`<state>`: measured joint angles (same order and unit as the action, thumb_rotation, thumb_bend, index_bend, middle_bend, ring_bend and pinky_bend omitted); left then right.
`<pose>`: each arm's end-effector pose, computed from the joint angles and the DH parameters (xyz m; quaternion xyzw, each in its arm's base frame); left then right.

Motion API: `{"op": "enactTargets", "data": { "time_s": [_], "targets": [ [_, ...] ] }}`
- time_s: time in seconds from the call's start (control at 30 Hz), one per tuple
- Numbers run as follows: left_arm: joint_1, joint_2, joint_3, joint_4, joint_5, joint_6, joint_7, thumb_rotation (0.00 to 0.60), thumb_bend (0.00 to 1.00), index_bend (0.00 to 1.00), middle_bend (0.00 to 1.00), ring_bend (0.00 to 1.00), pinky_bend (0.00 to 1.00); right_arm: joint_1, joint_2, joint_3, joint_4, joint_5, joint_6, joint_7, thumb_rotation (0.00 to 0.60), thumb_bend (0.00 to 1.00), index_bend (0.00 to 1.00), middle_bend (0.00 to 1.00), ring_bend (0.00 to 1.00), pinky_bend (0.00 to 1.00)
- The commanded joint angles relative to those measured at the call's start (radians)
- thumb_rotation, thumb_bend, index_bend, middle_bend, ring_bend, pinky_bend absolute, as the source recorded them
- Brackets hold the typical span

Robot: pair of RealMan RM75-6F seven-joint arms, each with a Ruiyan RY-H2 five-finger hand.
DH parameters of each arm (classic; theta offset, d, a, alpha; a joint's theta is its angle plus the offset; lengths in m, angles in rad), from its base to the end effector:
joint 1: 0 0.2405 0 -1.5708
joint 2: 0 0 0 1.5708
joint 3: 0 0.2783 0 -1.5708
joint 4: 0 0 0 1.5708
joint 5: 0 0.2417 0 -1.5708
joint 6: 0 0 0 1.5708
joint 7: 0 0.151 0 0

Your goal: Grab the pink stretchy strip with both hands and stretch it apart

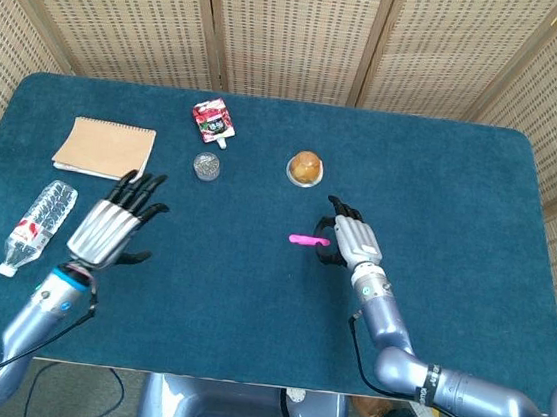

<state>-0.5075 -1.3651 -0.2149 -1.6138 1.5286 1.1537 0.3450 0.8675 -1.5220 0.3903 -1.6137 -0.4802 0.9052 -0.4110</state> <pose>-0.1826 0.3296 0.0350 -0.7353 -0.2371 -0.4357 0.4619 -0.1106 -0.4084 -0.0339 0.6062 -0.5882 0.3713 0.3857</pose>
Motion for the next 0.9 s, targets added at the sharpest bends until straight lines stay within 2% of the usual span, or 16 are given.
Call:
{"op": "enactTargets", "data": {
  "time_s": [0.03,0.33,0.57,0.9],
  "targets": [
    [-0.081,-0.087,-0.029,0.082,0.024,-0.047,-0.03,0.6,0.02,0.36,0.0,0.0,0.0,0.055,-0.021,0.02,-0.01,0.089,0.038,-0.042,0.6,0.64,0.75,0.05,0.0,0.0],
    [-0.205,-0.264,-0.064,0.284,0.02,-0.075,-0.097,0.6,0.18,0.47,0.0,0.0,0.0,0.099,-0.052,0.011,0.0,0.147,0.08,-0.068,0.6,0.64,0.75,0.05,0.0,0.0],
    [-0.295,-0.394,-0.086,0.438,0.009,-0.097,-0.145,0.6,0.2,0.51,0.0,0.0,0.0,0.112,-0.062,0.003,-0.007,0.155,0.094,-0.072,0.6,0.63,0.75,0.05,0.0,0.0],
    [-0.372,-0.494,-0.089,0.532,-0.009,-0.098,-0.145,0.6,0.23,0.53,0.0,0.0,0.0,0.133,-0.076,0.004,-0.028,0.169,0.108,-0.069,0.6,0.64,0.75,0.05,0.0,0.0]
  ]
}}
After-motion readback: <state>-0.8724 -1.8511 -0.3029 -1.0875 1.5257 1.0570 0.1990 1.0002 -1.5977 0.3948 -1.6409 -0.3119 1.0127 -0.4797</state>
